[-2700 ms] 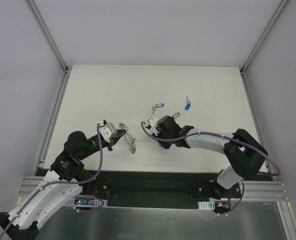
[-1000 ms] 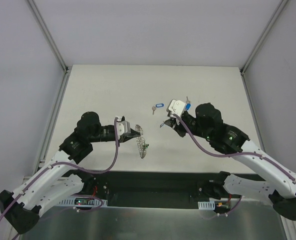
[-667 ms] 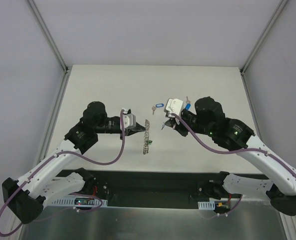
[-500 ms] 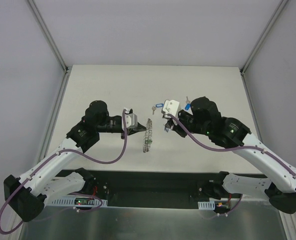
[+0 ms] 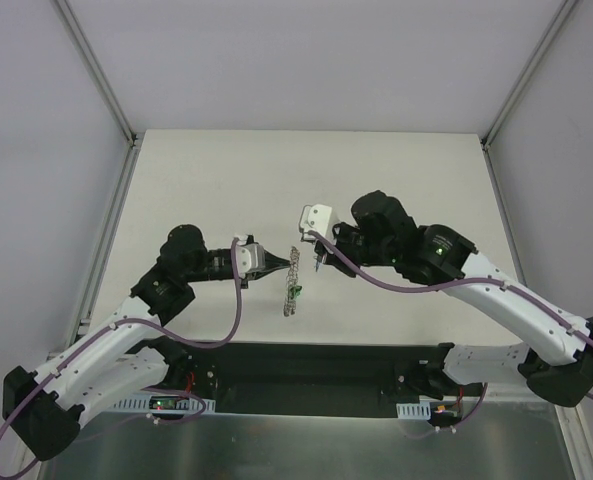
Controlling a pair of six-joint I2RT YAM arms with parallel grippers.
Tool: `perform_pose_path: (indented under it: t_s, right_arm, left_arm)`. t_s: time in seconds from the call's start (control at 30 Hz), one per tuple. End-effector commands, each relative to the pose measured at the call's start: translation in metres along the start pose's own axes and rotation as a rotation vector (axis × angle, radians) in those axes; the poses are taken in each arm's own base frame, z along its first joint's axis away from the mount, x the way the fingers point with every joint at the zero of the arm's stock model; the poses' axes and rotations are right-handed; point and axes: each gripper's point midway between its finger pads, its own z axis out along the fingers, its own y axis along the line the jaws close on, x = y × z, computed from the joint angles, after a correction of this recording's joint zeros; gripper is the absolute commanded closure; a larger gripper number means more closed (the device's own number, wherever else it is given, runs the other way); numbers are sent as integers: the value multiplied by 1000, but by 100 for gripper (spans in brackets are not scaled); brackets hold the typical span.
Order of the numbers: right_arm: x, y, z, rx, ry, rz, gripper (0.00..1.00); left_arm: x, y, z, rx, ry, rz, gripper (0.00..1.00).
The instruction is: Put the keys on the keyring
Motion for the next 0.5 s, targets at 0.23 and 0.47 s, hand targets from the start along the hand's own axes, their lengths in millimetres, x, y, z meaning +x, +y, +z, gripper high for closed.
perform_pose_path:
  t_s: [0.23,0.47]
  right_arm:
    - [-8,6,7,27,1,-92,99]
    - [-4,9,11,26,18,-141,99]
  left_arm:
    - [-26,1,10,-36,-91,94,100]
    - [-24,-4,13,-26,-89,97,100]
